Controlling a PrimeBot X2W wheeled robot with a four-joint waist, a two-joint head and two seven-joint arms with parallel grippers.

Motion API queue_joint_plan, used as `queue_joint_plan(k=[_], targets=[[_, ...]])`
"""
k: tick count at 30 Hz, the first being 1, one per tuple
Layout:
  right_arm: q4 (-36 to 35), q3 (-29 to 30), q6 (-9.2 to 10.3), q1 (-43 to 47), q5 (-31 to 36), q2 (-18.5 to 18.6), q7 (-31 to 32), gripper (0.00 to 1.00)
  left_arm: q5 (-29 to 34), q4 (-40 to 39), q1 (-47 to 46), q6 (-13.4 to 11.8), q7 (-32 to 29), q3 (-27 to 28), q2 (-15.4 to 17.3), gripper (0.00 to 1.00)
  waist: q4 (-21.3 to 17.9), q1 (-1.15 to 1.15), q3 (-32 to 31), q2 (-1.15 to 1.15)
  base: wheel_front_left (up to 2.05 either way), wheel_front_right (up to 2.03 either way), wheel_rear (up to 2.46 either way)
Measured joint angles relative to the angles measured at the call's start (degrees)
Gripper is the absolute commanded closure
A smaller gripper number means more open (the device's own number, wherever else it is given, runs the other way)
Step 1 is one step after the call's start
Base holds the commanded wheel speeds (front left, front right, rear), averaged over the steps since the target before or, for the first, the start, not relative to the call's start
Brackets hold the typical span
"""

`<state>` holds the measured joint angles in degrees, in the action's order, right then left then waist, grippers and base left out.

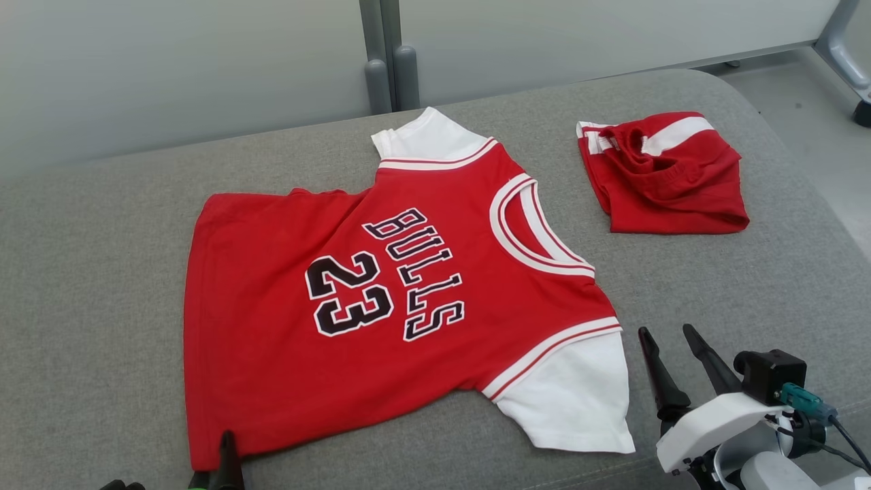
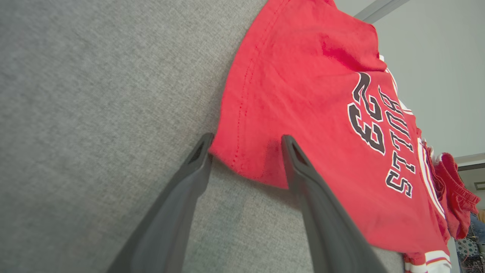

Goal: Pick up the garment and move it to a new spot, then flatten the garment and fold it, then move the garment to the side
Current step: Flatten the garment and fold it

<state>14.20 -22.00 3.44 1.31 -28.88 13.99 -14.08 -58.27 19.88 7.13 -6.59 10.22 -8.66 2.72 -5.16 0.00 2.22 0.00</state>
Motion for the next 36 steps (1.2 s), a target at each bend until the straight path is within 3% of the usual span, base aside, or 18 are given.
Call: queue_joint_plan(k=[2,3,24,25,26,27,29,30,31,36], targets=[[0.6,0.1,-0.41,-0.2,-0.5,0.0,0.0,0.00,-1.6,0.3,-1.2,0.0,0.5,0.0,0.0,0.80,-0.1,0.00,0.3,0.00,0.00,0.00,0.00],[0.8,0.1,-0.44,-0.2,-0.5,0.0,0.0,0.00,-1.6,0.4,-1.5,0.0,0.7,0.0,0.0,1.00,0.0,0.00,0.4,0.00,0.00,0.00,0.00],[10.3,-0.8,-4.97,2.7,-9.4,-4.1,5.3,0.00,-1.5,-0.6,-4.7,1.1,2.5,-2.5,-0.1,1.00,3.0,0.00,3.0,0.00,0.00,0.00,0.00],[10.8,-0.8,-5.52,2.6,-9.5,-4.3,5.5,0.07,-1.5,-0.8,-4.9,1.1,2.5,-2.6,-0.1,1.00,3.4,0.00,3.3,0.00,0.00,0.00,0.00],[11.0,-1.0,-5.97,2.4,-9.5,-4.3,5.6,0.43,-1.5,-0.9,-4.9,1.1,2.5,-2.5,-0.1,1.00,3.6,0.00,3.4,0.00,0.00,0.00,0.00],[11.3,-1.1,-6.14,2.2,-9.5,-4.3,5.7,0.58,-1.5,-0.9,-4.9,1.1,2.7,-2.5,-0.1,1.00,3.8,0.00,3.6,0.00,0.00,0.00,0.00],[11.7,-1.2,-6.60,1.6,-9.9,-4.4,5.8,0.77,-1.5,-0.9,-4.9,1.1,3.0,-2.5,-0.1,1.00,4.0,0.00,3.7,0.00,0.00,0.00,0.00],[11.7,-1.2,-7.01,1.4,-10.1,-4.5,5.8,0.92,-1.5,-0.9,-4.9,1.1,3.0,-2.5,-0.1,1.00,4.0,0.00,3.7,0.00,0.00,0.00,0.00],[11.7,-1.2,-7.21,1.2,-10.5,-4.6,5.9,1.00,-1.5,-0.9,-4.9,1.1,3.0,-2.5,-0.1,1.00,4.0,0.00,3.7,0.00,0.00,0.00,0.00],[11.5,-1.2,-8.36,0.7,-12.0,-5.3,6.6,1.00,-1.5,-1.1,-4.9,1.1,3.1,-1.9,-0.1,1.00,3.7,0.00,3.6,0.00,0.00,0.00,0.00]])
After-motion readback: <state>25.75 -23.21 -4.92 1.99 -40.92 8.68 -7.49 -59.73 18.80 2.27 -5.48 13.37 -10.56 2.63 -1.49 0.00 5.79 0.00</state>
